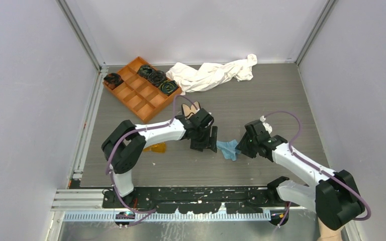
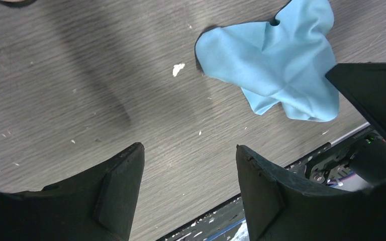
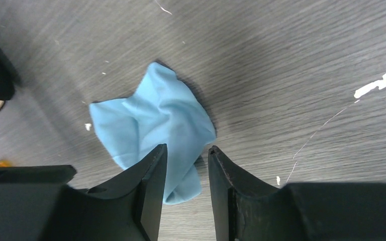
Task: Organize the sunglasses
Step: Fold the glasses cleaning cloth at the center of the board.
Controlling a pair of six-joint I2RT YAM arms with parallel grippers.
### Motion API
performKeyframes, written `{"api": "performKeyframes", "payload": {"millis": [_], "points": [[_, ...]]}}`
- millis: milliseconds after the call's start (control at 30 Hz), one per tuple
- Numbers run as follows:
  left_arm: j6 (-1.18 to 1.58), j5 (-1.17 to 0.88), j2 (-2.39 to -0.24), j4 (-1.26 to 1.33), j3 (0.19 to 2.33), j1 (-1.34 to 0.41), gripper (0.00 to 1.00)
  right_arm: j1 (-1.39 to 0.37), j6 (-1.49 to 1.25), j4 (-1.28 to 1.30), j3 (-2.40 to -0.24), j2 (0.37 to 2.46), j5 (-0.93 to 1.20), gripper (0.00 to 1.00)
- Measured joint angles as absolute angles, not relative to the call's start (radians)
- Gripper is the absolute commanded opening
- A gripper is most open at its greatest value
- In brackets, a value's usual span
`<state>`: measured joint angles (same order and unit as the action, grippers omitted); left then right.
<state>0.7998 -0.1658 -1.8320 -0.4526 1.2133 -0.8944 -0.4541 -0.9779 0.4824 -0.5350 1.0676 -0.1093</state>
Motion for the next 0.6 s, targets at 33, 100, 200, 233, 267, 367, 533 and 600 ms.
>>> {"api": "performKeyframes", "payload": {"millis": [33, 100, 200, 233, 267, 367, 533, 600], "points": [[0.802, -0.167, -1.823, -0.453, 1.204, -0.894, 0.67, -0.454, -0.978, 0.471, -0.521, 1.073, -0.101, 0.4], [0.805, -0.167, -1.811, -0.449, 1.189, -0.894, 0.67, -0.454, -0.976, 0.458, -0.505, 1.092, -0.086, 0.34], [0.811, -0.166, -1.792, -0.437, 1.163, -0.894, 0.66, -0.454, -0.973, 0.427, -0.495, 1.14, -0.067, 0.23], [0.812, -0.165, -1.79, -0.437, 1.16, -0.894, 0.65, -0.454, -0.971, 0.421, -0.495, 1.15, -0.065, 0.16], [0.812, -0.163, -1.79, -0.437, 1.16, -0.894, 0.65, -0.454, -0.968, 0.413, -0.495, 1.161, -0.065, 0.09], [0.811, -0.158, -1.793, -0.44, 1.164, -0.894, 0.64, -0.454, -0.952, 0.409, -0.497, 1.173, -0.065, 0.07], [0.802, -0.157, -1.821, -0.45, 1.205, -0.894, 0.66, -0.454, -0.937, 0.43, -0.5, 1.152, -0.058, 0.57], [0.798, -0.154, -1.833, -0.462, 1.229, -0.894, 0.66, -0.454, -0.926, 0.461, -0.5, 1.117, -0.063, 0.54]]}}
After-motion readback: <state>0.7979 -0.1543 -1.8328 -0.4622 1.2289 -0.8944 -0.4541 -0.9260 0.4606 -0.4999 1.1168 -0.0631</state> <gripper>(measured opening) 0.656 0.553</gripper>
